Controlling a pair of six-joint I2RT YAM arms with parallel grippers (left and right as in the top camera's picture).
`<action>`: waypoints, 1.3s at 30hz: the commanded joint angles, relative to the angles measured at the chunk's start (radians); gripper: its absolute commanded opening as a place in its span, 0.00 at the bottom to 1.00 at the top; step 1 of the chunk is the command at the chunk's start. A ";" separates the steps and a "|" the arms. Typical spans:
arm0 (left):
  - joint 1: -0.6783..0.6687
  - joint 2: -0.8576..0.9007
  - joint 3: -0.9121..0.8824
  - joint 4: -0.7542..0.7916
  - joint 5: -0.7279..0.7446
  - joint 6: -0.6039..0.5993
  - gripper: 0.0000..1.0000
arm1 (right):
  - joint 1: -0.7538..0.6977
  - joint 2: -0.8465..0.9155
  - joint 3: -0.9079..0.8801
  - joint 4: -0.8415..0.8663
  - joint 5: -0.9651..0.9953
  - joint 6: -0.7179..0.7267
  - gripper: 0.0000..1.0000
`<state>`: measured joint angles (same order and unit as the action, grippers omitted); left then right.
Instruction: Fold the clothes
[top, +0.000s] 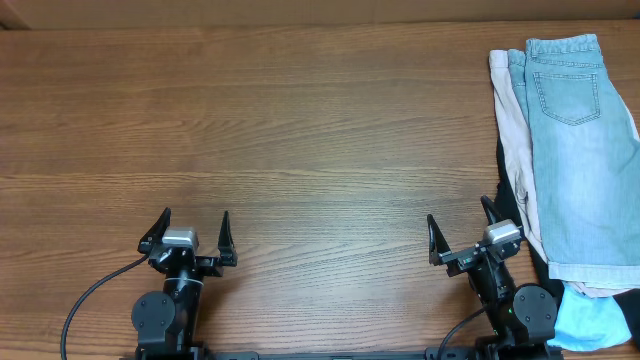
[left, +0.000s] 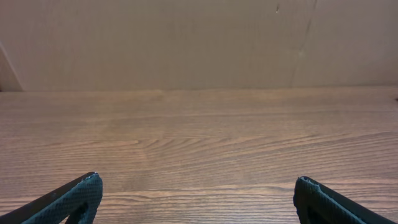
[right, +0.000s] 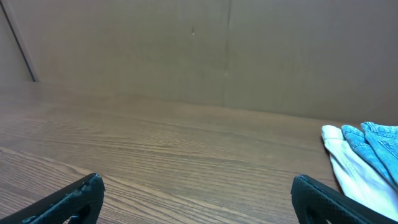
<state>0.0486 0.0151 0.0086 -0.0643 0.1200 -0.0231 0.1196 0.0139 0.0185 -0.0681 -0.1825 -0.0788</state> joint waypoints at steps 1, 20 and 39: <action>0.010 -0.006 -0.004 -0.002 0.004 0.009 1.00 | 0.003 -0.009 -0.011 0.006 0.006 0.004 1.00; 0.010 -0.006 -0.004 -0.002 0.004 0.009 1.00 | 0.003 -0.009 -0.011 0.006 0.006 0.004 1.00; 0.010 -0.006 -0.004 -0.008 -0.101 0.116 1.00 | 0.003 -0.009 -0.011 0.007 0.006 0.005 1.00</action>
<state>0.0486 0.0151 0.0086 -0.0746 0.0349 0.0635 0.1196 0.0139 0.0185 -0.0681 -0.1493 -0.0788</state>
